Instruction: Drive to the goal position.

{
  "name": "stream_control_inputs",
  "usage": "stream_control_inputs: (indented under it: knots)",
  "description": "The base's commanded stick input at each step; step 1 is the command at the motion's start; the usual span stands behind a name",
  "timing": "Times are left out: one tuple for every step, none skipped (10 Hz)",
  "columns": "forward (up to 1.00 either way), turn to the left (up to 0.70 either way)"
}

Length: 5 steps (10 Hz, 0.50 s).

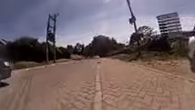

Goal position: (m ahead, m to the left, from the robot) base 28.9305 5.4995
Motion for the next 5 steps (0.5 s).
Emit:
stream_control_inputs:
  knots:
    - [0.7, -0.34]
    - [0.7, -0.35]
    - [0.7, -0.35]
    - [0.7, -0.08]
    - [0.7, -0.02]
